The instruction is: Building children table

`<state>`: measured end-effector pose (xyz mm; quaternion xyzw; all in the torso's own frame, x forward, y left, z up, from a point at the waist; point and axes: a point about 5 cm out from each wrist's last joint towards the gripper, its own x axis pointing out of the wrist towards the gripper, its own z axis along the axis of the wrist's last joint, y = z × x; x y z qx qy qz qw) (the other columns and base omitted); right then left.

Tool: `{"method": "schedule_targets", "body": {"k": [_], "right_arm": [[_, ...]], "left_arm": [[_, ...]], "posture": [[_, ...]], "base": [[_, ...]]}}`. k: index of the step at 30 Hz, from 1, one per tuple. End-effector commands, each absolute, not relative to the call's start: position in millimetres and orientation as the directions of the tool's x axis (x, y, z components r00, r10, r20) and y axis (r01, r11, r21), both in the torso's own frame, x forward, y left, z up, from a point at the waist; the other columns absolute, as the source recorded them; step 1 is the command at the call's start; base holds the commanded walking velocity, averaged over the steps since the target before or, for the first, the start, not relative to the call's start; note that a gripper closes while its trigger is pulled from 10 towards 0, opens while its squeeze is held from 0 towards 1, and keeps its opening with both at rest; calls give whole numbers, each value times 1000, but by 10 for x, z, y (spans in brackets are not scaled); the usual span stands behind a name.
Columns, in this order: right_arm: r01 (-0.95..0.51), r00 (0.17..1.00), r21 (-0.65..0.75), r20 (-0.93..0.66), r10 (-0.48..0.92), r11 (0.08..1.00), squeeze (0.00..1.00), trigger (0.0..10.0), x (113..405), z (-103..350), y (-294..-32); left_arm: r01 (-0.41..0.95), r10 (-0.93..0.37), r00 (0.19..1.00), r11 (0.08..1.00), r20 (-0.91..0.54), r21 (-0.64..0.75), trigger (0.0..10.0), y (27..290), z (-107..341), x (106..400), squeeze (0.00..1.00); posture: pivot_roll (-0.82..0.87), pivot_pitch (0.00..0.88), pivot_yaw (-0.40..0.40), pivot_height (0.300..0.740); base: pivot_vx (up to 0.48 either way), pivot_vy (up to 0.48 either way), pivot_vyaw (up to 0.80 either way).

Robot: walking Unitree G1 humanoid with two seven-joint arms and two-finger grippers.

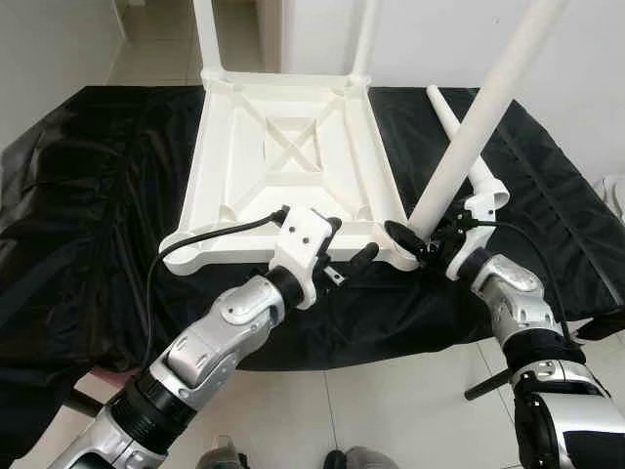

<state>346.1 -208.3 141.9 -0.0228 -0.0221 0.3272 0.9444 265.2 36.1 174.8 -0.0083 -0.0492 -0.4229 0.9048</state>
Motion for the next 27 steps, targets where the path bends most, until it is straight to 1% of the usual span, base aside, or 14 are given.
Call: {"method": "schedule_targets", "body": {"k": [1,5,10,11,15,19,21,27], "right_arm": [[-632,773,-57,19,634,773,0,0,3453,1402,-2088],[-646,762,-54,11,648,761,0,0,3425,1358,-2099],[-637,770,-62,-3,639,768,0,0,3414,1332,-2118],[-624,781,-50,-24,623,780,0,10000,3418,1308,-2129],[-612,791,-30,-25,612,790,0,10000,3421,1298,-2119],[-570,822,-22,3,570,821,0,10000,3429,1309,-2082],[-531,847,-15,31,531,847,0,10000,3435,1314,-2029],[-499,865,-4,60,499,866,0,10000,3418,1315,-1930]], "left_arm": [[906,-907,417,420,64,52,10000,284,1714,2531,0],[906,-907,417,420,63,50,10000,280,1710,2527,0],[906,-907,416,419,64,51,10000,274,1711,2527,0],[906,-907,416,419,64,51,10000,272,1711,2527,0],[906,-907,417,420,65,50,10000,273,1712,2525,0],[905,-906,419,422,66,48,10000,274,1712,2522,0],[904,-905,421,424,66,48,10000,276,1711,2520,0],[903,-903,424,427,68,46,10000,278,1713,2517,0]], "posture": [[17,26,-9,740],[13,27,-10,740],[11,28,-12,740],[10,30,-12,740],[9,34,-13,740],[9,40,-14,740],[9,45,-16,740],[9,53,-18,740]], "base": [[0,0,0],[0,0,0],[0,0,0],[0,0,0],[0,0,0],[0,0,0],[0,0,0],[0,0,0]]}}
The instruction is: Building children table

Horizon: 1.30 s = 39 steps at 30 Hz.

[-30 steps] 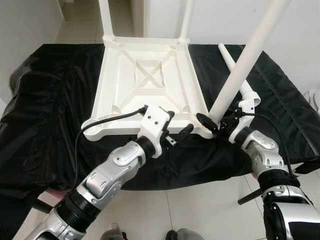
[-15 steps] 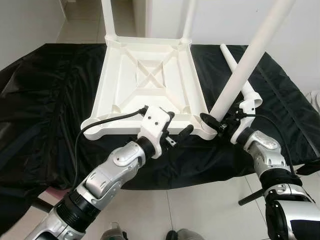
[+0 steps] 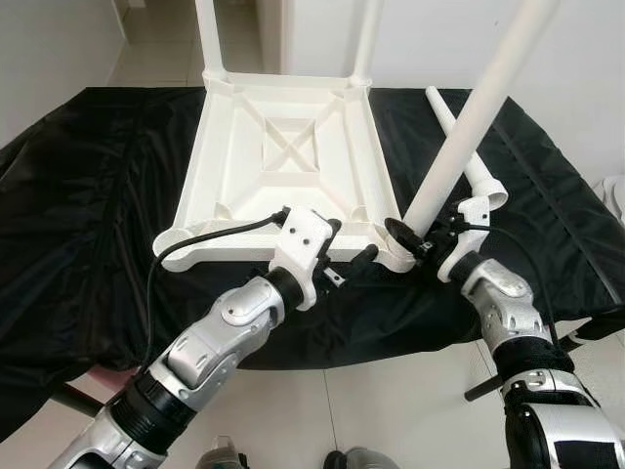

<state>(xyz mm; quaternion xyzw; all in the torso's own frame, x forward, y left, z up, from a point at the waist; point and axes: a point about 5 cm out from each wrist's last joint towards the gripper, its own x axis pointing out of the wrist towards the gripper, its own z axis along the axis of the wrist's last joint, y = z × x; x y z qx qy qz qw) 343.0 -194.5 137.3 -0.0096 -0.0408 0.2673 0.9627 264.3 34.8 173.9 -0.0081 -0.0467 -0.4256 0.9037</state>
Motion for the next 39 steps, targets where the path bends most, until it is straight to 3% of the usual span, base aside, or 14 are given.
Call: {"method": "schedule_targets", "body": {"k": [1,8,16,19,24,27,31,39], "right_arm": [[-478,877,2,59,477,878,0,10000,3417,1310,-1904],[-382,924,54,58,379,923,0,10000,3397,1313,-1777],[-190,977,126,126,175,974,0,10000,3296,1380,-1585],[-48,992,131,118,33,990,0,10000,3257,1376,-1565],[44,996,113,77,-53,993,0,10000,3234,1343,-1563],[226,973,97,25,-229,969,0,10000,3183,1277,-1645],[302,952,102,12,-305,948,0,10000,3131,1248,-1633],[296,955,89,1,-297,951,0,10000,3125,1242,-1597]], "left_arm": [[903,-903,425,428,68,45,10000,279,1713,2516,0],[901,-901,429,433,70,43,10000,282,1711,2509,0],[899,-899,432,436,74,44,10000,281,1713,2518,0],[900,-900,429,433,77,48,10000,273,1722,2527,0],[900,-900,429,433,77,52,10000,273,1727,2539,0],[900,-900,428,432,80,57,10000,271,1738,2550,0],[901,-901,426,431,80,56,10000,268,1735,2547,0],[902,-902,425,429,78,50,10000,264,1722,2530,0]], "posture": [[10,56,-21,740],[12,60,-22,740],[10,59,-24,740],[5,56,-23,740],[4,53,-21,740],[4,52,-20,740],[4,52,-20,740],[4,53,-23,740]], "base": [[0,0,0],[0,0,0],[0,0,0],[0,0,0],[0,0,0],[0,0,0],[0,0,0],[0,0,0]]}}
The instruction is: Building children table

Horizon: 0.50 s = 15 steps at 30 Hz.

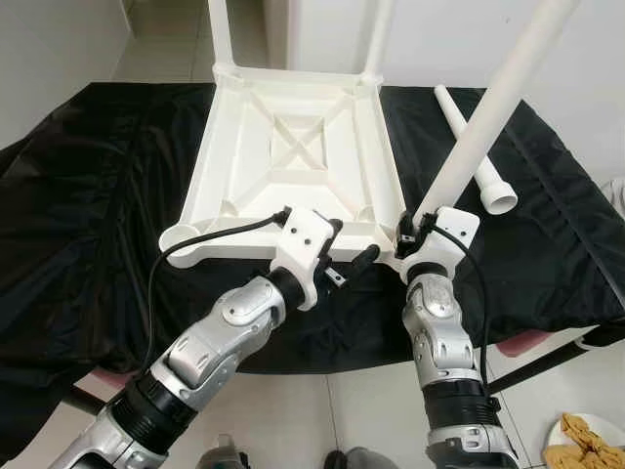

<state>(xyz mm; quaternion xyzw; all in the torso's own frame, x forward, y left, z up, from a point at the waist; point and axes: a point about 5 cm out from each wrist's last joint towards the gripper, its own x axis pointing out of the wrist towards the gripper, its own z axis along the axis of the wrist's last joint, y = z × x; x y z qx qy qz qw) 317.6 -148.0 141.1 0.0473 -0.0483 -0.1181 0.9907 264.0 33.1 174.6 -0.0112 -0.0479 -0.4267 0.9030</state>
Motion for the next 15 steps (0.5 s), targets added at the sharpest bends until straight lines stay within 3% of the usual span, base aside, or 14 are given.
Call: {"method": "schedule_targets", "body": {"k": [1,5,6,7,13,15], "right_arm": [[296,955,89,1,-297,951,0,10000,3125,1242,-1597],[267,963,92,4,-268,959,0,10000,3129,1251,-1569],[257,966,88,6,-258,962,243,10000,3130,1252,-1564],[224,974,109,10,-227,968,1000,10000,3132,1255,-1550],[165,984,112,43,-171,980,1000,10000,3140,1287,-1561],[72,994,105,71,-79,992,1000,10000,3158,1311,-1561]], "left_arm": [[902,-902,425,429,78,50,10000,264,1722,2530,0],[902,-902,425,429,77,48,10000,262,1716,2525,0],[902,-902,424,428,77,48,10000,259,1716,2525,0],[903,-902,424,428,78,48,10000,256,1715,2525,0],[903,-903,423,427,79,48,10000,249,1711,2523,0],[903,-903,422,427,79,47,10000,248,1710,2521,0]], "posture": [[4,53,-23,740],[3,49,-27,740],[3,49,-27,740],[4,46,-29,740],[5,39,-31,740],[5,36,-32,740]], "base": [[0,0,0],[0,0,0],[0,0,0],[0,0,0],[0,0,0],[0,0,0]]}}
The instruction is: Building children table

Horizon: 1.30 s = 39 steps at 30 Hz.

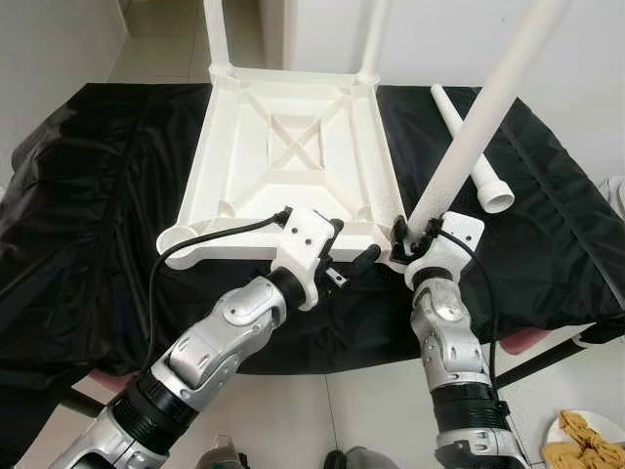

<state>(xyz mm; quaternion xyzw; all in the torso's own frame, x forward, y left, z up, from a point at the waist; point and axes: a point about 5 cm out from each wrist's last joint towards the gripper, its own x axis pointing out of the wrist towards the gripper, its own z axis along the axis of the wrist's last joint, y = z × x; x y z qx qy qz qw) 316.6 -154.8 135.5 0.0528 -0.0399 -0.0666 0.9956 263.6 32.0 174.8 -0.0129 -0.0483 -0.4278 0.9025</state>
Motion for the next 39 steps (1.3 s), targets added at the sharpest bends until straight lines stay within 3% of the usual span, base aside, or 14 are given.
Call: {"method": "schedule_targets", "body": {"k": [1,2,3,12,23,33,34,35,36,37,39], "right_arm": [[72,994,105,71,-79,992,1000,10000,3158,1311,-1561],[19,996,93,90,-27,996,1000,10000,3162,1325,-1564],[-43,994,87,100,34,995,0,10000,3168,1332,-1581],[-317,941,-12,125,315,949,0,10000,3217,1419,-1745],[-464,877,-78,98,470,883,0,10000,3295,1515,-2061],[-589,806,-80,19,592,804,0,10000,3317,1425,-2080],[-597,799,-82,16,600,798,0,8157,3323,1420,-2079],[-597,799,-82,16,600,798,0,8157,3323,1420,-2079],[-607,792,-84,15,611,790,0,3608,3329,1417,-2081],[-612,788,-82,15,615,786,0,0,3336,1416,-2087],[-618,784,-79,14,621,782,0,0,3343,1412,-2097]], "left_arm": [[903,-903,422,427,79,47,10000,248,1710,2521,0],[903,-903,422,426,78,47,10000,248,1708,2519,0],[904,-904,421,425,78,46,10000,248,1707,2517,0],[906,-906,416,421,77,49,10000,243,1705,2513,0],[906,-906,416,421,76,50,10000,253,1706,2510,0],[903,-903,423,427,77,52,10000,261,1719,2528,0],[902,-903,423,428,78,52,10000,262,1722,2533,0],[902,-903,423,428,78,52,10000,262,1722,2533,0],[901,-902,425,430,78,53,10000,265,1725,2541,0],[900,-901,427,432,79,53,10000,270,1727,2548,0],[899,-900,429,434,79,55,10000,272,1729,2554,0]], "posture": [[5,36,-32,740],[4,34,-30,740],[3,35,-30,740],[2,30,-31,740],[6,34,-25,740],[8,39,-21,740],[8,39,-21,740],[8,39,-21,740],[7,38,-21,740],[8,40,-20,740],[8,40,-20,740]], "base": [[0,0,0],[0,0,0],[0,0,0],[0,0,0],[0,0,0],[0,0,0],[0,0,0],[0,0,0],[0,0,0],[0,0,0],[0,0,0]]}}
